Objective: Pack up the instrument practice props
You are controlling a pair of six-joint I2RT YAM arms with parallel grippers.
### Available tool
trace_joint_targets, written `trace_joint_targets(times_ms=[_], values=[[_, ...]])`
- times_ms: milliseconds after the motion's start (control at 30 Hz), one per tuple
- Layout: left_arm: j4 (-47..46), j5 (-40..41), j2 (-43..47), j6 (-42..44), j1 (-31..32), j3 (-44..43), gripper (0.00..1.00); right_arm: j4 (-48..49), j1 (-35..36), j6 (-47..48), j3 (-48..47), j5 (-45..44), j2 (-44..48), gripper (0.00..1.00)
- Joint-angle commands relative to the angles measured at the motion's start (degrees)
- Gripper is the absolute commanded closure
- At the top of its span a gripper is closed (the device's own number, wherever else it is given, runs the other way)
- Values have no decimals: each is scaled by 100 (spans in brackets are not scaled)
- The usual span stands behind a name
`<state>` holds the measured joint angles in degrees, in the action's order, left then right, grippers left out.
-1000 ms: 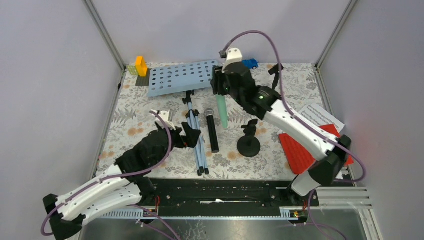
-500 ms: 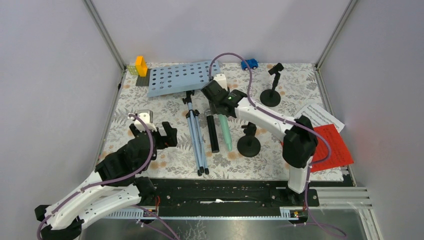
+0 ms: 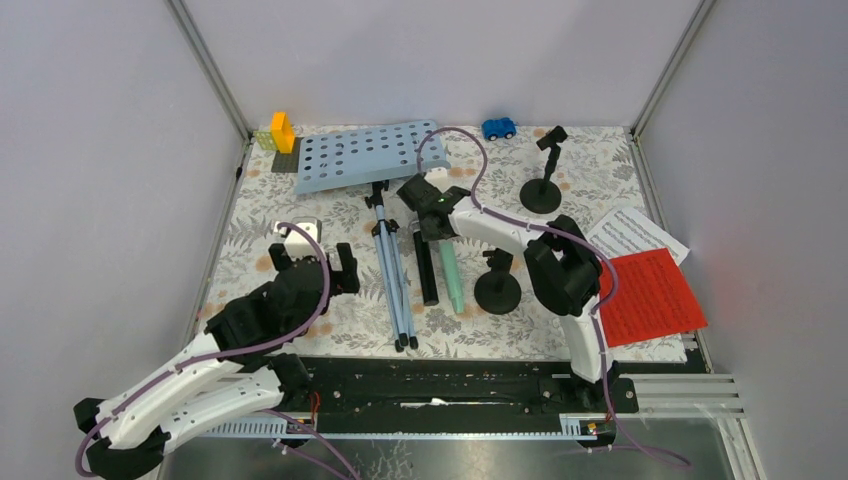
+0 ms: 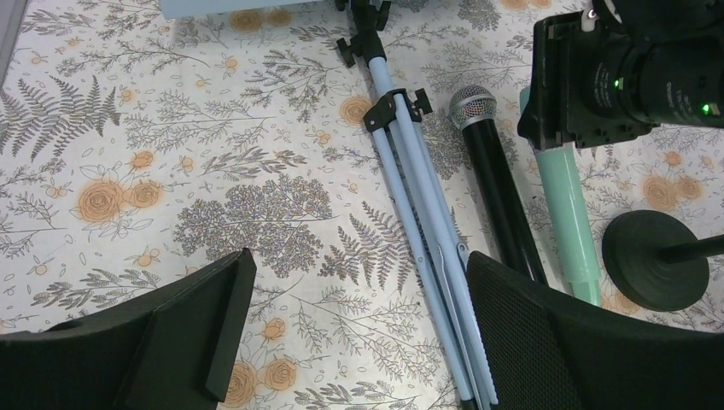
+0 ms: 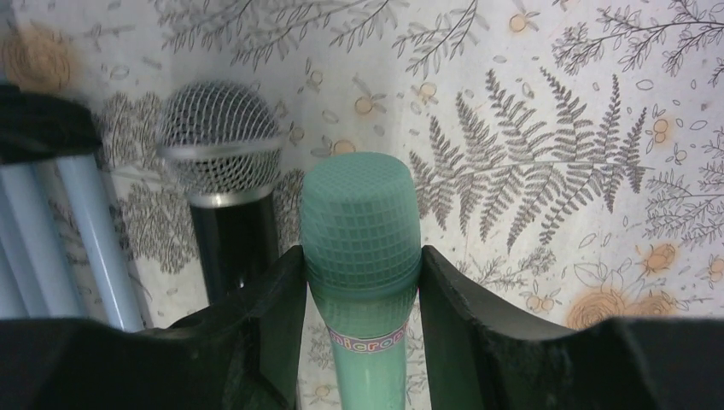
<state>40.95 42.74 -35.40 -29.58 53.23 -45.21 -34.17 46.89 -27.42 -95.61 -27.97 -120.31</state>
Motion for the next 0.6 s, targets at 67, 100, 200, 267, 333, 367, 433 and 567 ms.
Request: trace_joint_targets(times_ms=[67, 100, 200, 267, 333, 367, 433, 567], values=[[-27, 32, -45, 103, -6, -126, 1, 397, -330, -269, -170, 356, -164, 92], [-20, 25, -58, 102, -10, -120, 1, 402, -361, -264, -195, 399, -213, 87], [-27, -47, -94, 105, -9, -126, 1, 403, -477, -264, -220, 523, -329, 72], [-37, -101, -127, 102, -8, -126, 1, 423, -541, -276, -234, 615, -437, 66], [-32, -93, -163, 111, -13, -131, 1, 438, -574, -275, -295, 716, -544, 64], [-26, -99, -184, 117, -7, -129, 1, 438, -574, -260, -340, 758, -591, 62], [-32, -115, -217, 115, -13, -131, 1, 438, -574, -249, -422, 854, -663, 52], [-39, -140, -242, 124, -14, -120, 1, 438, -576, -225, -508, 962, -596, 20]])
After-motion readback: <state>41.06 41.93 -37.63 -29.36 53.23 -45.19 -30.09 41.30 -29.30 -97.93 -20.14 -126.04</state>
